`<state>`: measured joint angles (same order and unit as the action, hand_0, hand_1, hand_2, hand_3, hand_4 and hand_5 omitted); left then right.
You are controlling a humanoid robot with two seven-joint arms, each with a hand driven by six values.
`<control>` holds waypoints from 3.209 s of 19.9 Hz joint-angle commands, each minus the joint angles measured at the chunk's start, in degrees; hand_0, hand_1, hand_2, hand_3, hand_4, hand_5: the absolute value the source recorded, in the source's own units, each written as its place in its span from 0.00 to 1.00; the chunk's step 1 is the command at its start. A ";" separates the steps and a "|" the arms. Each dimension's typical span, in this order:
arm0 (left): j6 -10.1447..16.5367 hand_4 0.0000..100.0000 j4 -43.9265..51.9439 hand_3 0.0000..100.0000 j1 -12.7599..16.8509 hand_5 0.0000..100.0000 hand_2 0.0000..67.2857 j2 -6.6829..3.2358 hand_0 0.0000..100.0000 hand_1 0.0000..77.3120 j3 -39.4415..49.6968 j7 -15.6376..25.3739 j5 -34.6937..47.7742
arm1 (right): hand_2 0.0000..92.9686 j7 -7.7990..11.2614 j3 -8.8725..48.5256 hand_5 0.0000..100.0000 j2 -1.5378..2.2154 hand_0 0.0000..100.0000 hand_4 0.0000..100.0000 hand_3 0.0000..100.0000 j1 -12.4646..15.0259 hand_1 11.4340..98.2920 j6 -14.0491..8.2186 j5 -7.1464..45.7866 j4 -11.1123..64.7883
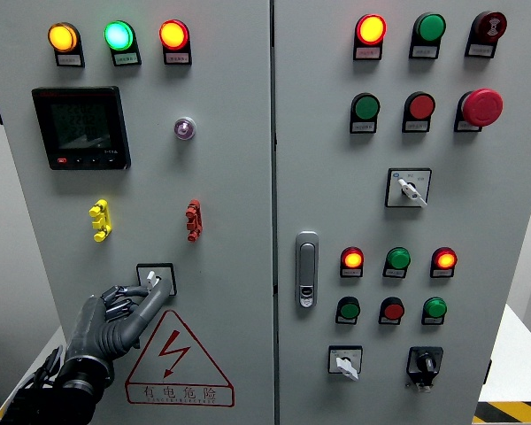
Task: Turn on light switch 1
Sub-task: 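Place the left hand fingers on the white rotary switch handle, then twist the rotary switch handle with the left hand fingers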
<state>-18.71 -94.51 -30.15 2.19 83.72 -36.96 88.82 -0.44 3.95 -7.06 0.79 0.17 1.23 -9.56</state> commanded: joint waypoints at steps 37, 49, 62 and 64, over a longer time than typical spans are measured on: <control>-0.98 1.00 1.17 0.91 -1.22 0.89 0.77 -0.26 0.21 0.65 -0.05 -1.97 0.04 | 0.00 0.00 0.00 0.11 0.03 0.00 0.19 0.19 0.00 0.09 -0.08 0.00 -0.02; -0.89 1.00 1.44 0.92 -1.66 0.89 0.77 -0.43 0.21 0.64 -0.04 -3.56 0.04 | 0.00 0.00 0.00 0.11 -0.06 0.00 0.19 0.19 0.00 0.09 0.00 0.00 -0.02; -0.89 1.00 1.96 0.92 -2.37 0.89 0.78 -0.35 0.16 0.63 -0.05 -3.56 0.04 | 0.00 0.00 0.00 0.11 -0.06 0.00 0.19 0.19 0.00 0.09 0.00 0.00 0.07; -0.89 1.00 1.96 0.92 -2.37 0.90 0.78 -0.35 0.15 0.64 -0.05 -3.56 0.04 | 0.00 0.00 0.00 0.11 0.03 0.00 0.19 0.19 0.00 0.09 -0.08 0.00 -0.02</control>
<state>-19.61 -92.56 -32.52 1.84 83.68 -40.52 88.86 -0.44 3.96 -7.09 0.79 0.18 1.23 -9.56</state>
